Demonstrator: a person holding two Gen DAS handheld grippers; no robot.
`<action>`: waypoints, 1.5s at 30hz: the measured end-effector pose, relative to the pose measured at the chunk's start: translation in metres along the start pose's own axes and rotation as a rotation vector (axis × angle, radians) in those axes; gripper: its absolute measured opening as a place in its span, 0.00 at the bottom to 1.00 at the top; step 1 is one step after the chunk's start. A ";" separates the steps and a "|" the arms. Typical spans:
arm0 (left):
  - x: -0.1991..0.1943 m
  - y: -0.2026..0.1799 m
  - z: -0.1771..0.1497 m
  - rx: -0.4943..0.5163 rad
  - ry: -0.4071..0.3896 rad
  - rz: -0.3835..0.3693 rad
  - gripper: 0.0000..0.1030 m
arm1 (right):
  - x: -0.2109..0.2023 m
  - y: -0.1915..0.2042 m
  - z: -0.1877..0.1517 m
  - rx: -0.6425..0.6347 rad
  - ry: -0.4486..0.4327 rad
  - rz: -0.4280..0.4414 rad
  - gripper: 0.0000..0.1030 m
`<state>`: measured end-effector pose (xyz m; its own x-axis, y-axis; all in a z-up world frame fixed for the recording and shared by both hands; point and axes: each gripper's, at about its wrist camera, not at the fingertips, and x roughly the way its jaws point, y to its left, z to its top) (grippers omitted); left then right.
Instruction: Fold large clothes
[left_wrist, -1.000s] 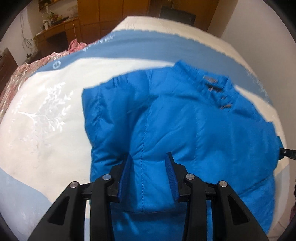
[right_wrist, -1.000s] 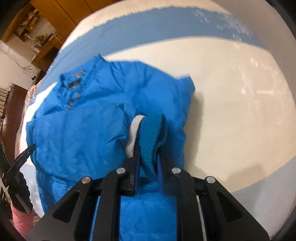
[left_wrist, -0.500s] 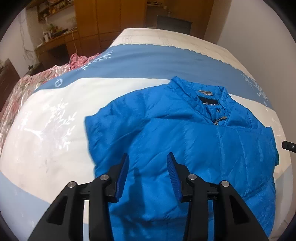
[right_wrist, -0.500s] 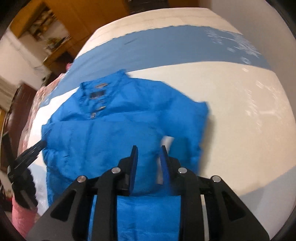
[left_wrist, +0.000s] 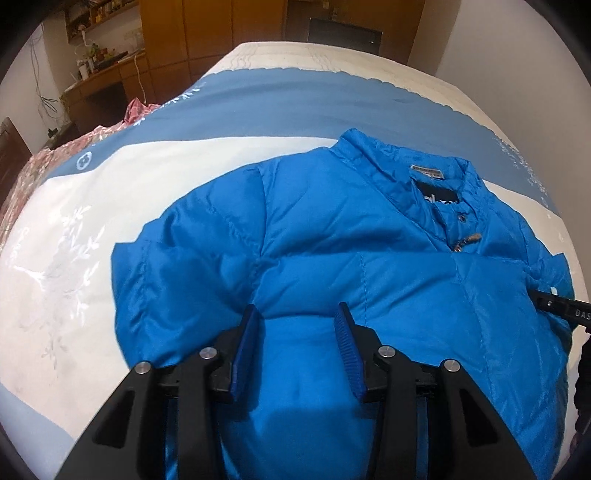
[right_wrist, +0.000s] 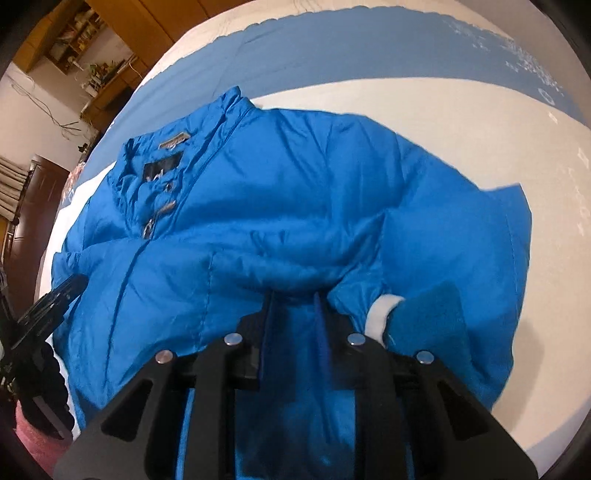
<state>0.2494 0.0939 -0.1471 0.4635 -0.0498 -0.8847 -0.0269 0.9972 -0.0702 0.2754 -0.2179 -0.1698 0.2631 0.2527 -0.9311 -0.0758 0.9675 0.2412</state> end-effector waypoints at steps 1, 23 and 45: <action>0.000 0.000 0.001 -0.001 0.003 0.004 0.43 | -0.001 0.001 0.000 -0.011 0.006 -0.009 0.19; -0.047 -0.011 -0.054 0.036 0.043 0.014 0.43 | -0.050 0.000 -0.063 0.000 -0.010 0.060 0.26; -0.178 0.064 -0.285 -0.167 0.284 0.033 0.63 | -0.144 -0.032 -0.320 -0.012 0.197 -0.034 0.53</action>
<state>-0.0873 0.1502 -0.1258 0.1953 -0.0546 -0.9792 -0.1936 0.9767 -0.0931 -0.0680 -0.2874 -0.1312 0.0727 0.2128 -0.9744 -0.0822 0.9749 0.2068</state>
